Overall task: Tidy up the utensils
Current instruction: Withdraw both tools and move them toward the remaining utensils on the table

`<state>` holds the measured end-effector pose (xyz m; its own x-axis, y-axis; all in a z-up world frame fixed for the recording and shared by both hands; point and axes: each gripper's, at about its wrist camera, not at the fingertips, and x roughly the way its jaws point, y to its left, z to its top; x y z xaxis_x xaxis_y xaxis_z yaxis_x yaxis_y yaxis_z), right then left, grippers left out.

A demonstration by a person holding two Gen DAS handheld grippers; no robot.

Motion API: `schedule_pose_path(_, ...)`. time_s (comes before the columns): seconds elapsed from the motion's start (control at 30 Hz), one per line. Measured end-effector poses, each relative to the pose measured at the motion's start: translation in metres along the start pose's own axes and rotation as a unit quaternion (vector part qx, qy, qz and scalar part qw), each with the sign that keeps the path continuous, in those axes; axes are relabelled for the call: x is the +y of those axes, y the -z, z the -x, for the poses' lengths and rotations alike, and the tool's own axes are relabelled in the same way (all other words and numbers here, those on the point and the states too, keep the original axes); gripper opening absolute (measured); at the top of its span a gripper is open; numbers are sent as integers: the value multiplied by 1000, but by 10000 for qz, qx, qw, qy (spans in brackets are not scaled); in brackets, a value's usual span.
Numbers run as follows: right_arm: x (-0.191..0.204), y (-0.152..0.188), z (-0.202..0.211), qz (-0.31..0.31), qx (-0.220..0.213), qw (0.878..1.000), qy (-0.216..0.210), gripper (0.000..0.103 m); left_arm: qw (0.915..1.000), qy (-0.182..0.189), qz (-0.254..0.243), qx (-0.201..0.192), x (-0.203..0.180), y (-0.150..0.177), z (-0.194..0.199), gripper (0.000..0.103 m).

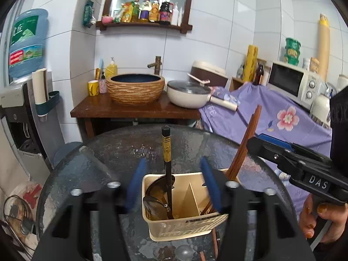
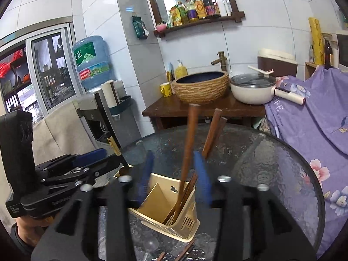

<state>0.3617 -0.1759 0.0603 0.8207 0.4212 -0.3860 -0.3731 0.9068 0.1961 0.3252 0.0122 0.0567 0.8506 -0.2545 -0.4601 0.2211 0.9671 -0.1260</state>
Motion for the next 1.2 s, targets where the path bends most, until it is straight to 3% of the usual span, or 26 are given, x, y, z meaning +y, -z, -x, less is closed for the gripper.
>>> schedule_pose_path(0.07, 7, 3, 11, 210, -140, 9997, 78, 48, 9999, 54, 43, -109, 0, 3, 13, 66)
schedule_pose_path(0.1, 10, 7, 18, 291, -205, 9993, 127, 51, 9998, 46, 54, -173, -1, 6, 21, 75)
schedule_pose_path(0.17, 17, 15, 29, 431, -254, 9985, 238, 64, 9994, -28, 93, -331, -3, 13, 34, 86)
schedule_pose_path(0.27, 25, 37, 39, 672, -69, 9972, 335, 69, 9988, -199, 117, -423, -4, 32, 53, 93)
schedule_pose_path(0.43, 26, 91, 33, 746, 642, 9937, 533, 71, 9981, -583, 196, 72, 3, 79, 53, 94)
schedule_pose_path(0.53, 21, 132, 16, 539, 1314, 9880, 612, 71, 9961, -652, 315, 503, 9, 113, 46, 94)
schedule_pose_path(0.77, 15, 194, -5, 293, 2156, 9727, 806, 69, 9902, -818, 280, 1101, 9, 164, 39, 91)
schedule_pose_path(1.2, 22, 209, -11, 488, 2431, 9645, 910, 69, 9876, -721, 89, 1391, -4, 188, 31, 89)
